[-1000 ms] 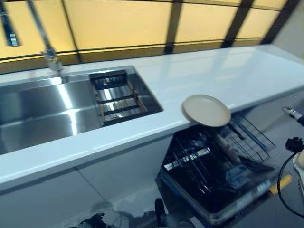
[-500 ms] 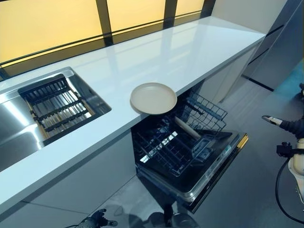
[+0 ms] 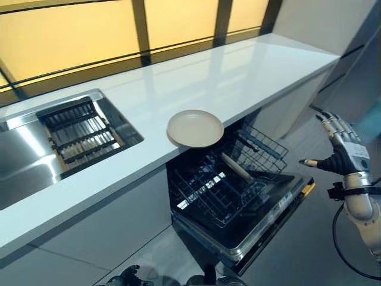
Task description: Take plates into dishwasher
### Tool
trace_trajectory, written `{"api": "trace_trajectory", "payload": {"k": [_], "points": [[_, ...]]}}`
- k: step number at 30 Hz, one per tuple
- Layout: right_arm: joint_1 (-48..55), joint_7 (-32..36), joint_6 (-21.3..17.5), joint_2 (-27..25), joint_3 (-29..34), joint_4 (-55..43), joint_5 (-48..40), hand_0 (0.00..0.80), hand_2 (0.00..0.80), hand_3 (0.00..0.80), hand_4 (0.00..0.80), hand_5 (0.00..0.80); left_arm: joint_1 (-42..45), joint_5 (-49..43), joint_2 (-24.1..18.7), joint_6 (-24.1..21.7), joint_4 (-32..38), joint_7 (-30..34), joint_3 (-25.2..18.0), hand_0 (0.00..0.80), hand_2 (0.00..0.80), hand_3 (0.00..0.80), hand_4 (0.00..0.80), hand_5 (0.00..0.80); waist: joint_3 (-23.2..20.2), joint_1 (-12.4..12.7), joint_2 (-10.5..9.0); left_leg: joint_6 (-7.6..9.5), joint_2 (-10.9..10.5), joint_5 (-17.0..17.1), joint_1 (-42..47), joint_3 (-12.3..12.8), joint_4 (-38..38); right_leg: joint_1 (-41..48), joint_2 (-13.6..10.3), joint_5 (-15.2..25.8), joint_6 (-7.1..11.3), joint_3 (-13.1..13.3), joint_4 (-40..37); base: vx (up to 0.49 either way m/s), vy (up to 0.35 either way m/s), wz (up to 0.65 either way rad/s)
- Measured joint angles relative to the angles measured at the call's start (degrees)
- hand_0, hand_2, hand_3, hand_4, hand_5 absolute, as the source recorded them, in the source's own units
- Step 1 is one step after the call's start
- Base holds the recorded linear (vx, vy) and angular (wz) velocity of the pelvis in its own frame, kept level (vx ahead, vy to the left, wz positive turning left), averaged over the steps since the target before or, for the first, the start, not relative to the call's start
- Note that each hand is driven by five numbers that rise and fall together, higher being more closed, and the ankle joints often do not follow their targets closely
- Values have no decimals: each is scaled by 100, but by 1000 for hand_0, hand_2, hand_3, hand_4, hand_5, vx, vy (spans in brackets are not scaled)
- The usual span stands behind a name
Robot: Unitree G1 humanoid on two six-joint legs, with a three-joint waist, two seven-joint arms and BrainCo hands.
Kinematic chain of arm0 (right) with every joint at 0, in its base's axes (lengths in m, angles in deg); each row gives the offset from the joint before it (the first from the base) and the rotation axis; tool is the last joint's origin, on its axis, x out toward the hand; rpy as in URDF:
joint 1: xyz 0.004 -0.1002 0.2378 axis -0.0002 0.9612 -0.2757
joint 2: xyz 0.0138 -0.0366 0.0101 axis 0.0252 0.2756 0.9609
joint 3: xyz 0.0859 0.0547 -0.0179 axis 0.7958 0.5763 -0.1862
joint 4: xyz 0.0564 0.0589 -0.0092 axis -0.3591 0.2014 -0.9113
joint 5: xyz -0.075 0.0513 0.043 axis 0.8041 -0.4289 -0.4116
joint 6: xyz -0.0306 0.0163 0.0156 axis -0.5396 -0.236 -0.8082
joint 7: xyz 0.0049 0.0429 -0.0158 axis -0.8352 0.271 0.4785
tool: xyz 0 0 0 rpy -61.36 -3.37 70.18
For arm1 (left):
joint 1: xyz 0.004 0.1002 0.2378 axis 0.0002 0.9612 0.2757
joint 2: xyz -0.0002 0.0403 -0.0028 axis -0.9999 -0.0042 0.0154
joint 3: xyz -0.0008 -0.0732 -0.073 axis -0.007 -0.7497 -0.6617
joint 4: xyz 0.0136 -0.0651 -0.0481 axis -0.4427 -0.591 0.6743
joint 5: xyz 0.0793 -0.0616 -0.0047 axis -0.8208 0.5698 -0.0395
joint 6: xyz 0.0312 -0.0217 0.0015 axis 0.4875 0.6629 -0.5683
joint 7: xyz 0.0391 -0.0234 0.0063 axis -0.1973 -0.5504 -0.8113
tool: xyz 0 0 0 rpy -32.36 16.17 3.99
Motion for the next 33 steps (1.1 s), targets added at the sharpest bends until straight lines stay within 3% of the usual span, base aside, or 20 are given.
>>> {"api": "trace_trajectory", "payload": {"k": [14, 23, 33], "points": [[-701, -74, -134, 203, -1073, 242, 537, 0, 0, 0, 0, 0, -55, 1, -105, 94, 108, 51, 27, 0, 0, 0, 0, 0, 196, 448, 46, 54, -55, 59, -168, -307, 4, 9, -74, -36, 64, -143, -4, -9, -36, 12], [-1345, -313, 23, 467, -1520, 850, 605, 0, 0, 0, 0, 0, -261, 2, -101, 95, 215, 79, 72, 0, 0, 0, 0, 0, 455, 515, 108, 52, -116, 172, -326, -600, 33, 6, -108, -71, 108, -278, -5, -9, -6, 18], [-1726, -473, 250, 648, -1690, 1058, 641, 0, 0, 0, 0, 0, -309, 2, -96, 100, 257, 101, 79, 0, 0, 0, 0, 0, 513, 615, 139, 65, -137, 182, -333, -634, 31, 18, -131, -76, 115, -297, -6, 1, 0, 1]]}}
